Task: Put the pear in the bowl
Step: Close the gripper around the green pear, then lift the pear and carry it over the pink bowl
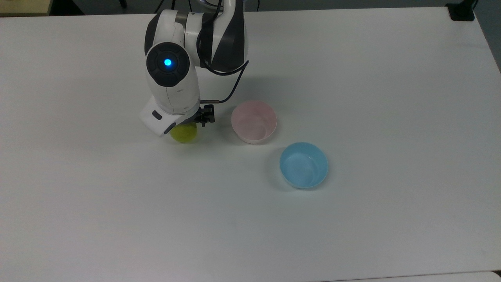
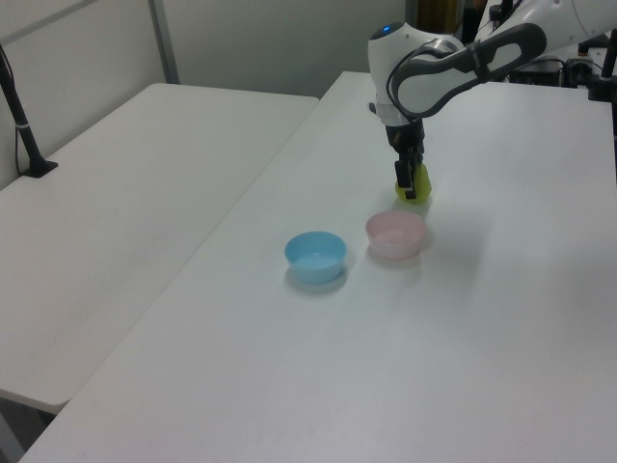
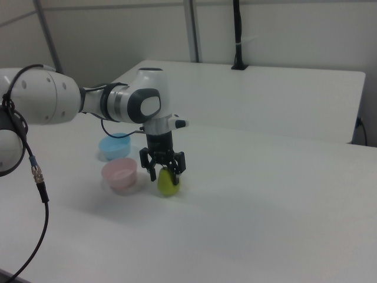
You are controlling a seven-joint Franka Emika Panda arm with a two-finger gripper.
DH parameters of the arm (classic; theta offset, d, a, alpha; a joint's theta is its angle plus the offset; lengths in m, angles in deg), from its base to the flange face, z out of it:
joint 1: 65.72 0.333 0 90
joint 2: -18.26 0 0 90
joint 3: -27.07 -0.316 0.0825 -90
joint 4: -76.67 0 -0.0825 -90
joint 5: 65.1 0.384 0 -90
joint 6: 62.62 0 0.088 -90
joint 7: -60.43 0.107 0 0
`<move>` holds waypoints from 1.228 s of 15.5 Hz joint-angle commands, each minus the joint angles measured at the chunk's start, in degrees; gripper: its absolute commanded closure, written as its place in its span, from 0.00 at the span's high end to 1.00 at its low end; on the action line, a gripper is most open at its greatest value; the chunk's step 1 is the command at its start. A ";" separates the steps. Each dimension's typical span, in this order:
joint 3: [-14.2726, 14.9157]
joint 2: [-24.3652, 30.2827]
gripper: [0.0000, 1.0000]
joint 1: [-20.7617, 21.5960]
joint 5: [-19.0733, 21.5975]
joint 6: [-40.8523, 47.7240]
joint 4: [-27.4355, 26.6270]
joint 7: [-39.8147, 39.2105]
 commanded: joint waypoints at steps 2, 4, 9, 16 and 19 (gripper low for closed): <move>0.18 1.59 0.09 0.38 -0.66 -1.10 -0.87 0.01; 0.18 4.39 0.05 0.03 -0.66 -0.39 -0.87 -0.61; 0.10 9.76 0.05 0.73 1.36 2.86 -0.34 0.09; 0.01 9.77 0.10 10.03 2.77 4.70 0.62 5.88; 0.01 8.98 0.10 13.38 2.77 4.53 0.27 8.08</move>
